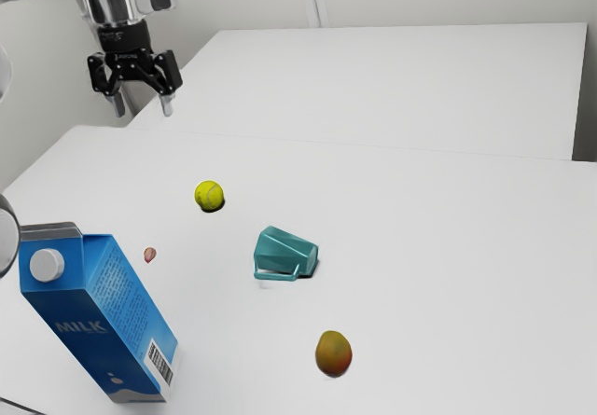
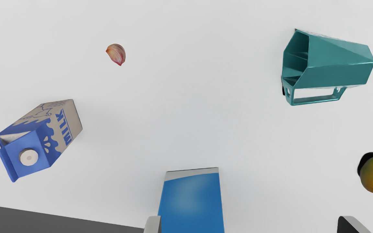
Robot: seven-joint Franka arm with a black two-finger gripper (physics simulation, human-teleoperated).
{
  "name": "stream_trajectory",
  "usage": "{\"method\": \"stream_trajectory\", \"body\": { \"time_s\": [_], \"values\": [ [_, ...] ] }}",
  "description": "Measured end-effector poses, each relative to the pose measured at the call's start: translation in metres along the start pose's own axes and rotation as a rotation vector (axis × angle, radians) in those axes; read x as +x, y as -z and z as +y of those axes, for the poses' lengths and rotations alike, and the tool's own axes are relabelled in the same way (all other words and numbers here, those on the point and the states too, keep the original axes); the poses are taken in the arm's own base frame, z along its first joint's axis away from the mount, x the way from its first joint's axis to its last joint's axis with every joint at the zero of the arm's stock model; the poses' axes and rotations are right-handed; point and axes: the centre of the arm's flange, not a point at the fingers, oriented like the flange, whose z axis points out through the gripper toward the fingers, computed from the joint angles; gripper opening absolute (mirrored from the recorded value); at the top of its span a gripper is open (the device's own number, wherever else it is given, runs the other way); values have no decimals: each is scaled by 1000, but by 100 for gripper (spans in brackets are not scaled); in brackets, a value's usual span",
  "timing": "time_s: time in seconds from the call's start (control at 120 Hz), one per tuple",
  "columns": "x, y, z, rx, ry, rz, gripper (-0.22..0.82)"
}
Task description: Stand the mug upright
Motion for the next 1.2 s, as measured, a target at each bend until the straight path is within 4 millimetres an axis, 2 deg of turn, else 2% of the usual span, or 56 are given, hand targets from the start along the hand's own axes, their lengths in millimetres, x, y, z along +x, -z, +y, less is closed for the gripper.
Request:
{"method": "stream_trajectory", "body": {
  "time_s": [0.117, 0.167, 0.233, 0.275, 0.317, 0.367, 0.458, 0.542, 0.658, 0.75, 0.983, 1.2],
  "values": [
    [14, 7, -7, -43, 13, 106, 59],
    [24, -7, -15, -80, 22, 109, 59],
    [45, -52, -39, -209, 43, 82, 59],
    [58, -90, -56, -334, 65, 61, 59],
    [68, -127, -65, -468, 84, 46, 59],
    [78, -166, -66, -613, 106, 40, 59],
    [92, -252, -53, -843, 170, 2, 59],
    [99, -292, -44, -972, 204, 32, 59],
    [99, -338, -31, -1073, 232, 63, 59],
    [102, -355, -27, -1107, 225, 104, 59],
    [103, -378, -14, -1129, 156, 176, 59],
    [92, -374, -4, -1142, 74, 226, 59]
  ]
}}
